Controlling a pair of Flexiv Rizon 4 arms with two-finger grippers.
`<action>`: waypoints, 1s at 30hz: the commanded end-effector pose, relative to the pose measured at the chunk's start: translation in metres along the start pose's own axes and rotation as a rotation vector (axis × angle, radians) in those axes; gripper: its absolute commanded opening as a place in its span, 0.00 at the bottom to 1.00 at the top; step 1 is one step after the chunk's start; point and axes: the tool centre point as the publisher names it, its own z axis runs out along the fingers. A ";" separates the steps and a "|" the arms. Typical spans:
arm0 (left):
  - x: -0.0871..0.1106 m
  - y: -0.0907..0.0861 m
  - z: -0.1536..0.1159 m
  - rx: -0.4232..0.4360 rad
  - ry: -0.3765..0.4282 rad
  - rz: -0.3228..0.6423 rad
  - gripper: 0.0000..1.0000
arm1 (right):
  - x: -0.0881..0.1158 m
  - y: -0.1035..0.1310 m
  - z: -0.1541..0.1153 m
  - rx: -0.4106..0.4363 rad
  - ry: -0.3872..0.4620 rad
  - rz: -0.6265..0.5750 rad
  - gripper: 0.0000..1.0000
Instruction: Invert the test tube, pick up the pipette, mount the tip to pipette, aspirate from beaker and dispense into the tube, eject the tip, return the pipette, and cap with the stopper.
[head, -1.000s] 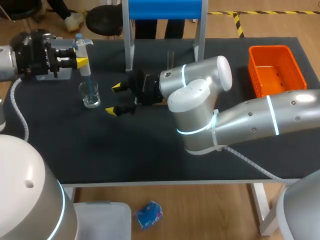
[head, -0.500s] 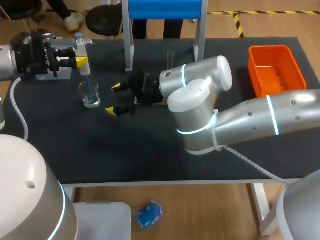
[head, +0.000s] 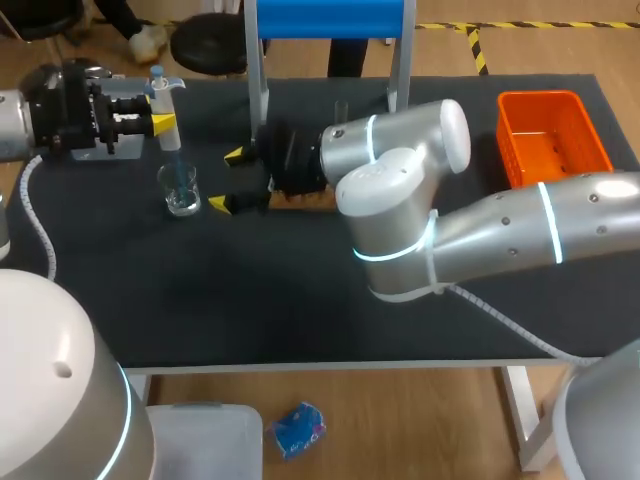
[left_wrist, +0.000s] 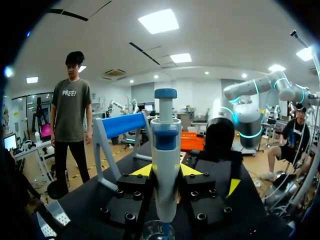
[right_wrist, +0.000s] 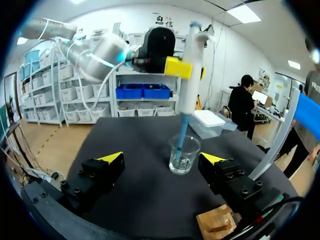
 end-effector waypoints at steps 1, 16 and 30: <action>0.000 0.000 0.000 0.001 0.000 0.001 0.00 | -0.006 0.036 -0.047 0.082 0.027 0.007 1.00; 0.000 0.000 0.000 0.001 0.000 0.001 0.00 | -0.028 0.126 -0.091 0.159 0.095 -0.170 1.00; 0.000 0.000 0.000 0.001 0.000 0.001 0.00 | -0.053 0.175 -0.060 0.049 0.229 -0.049 1.00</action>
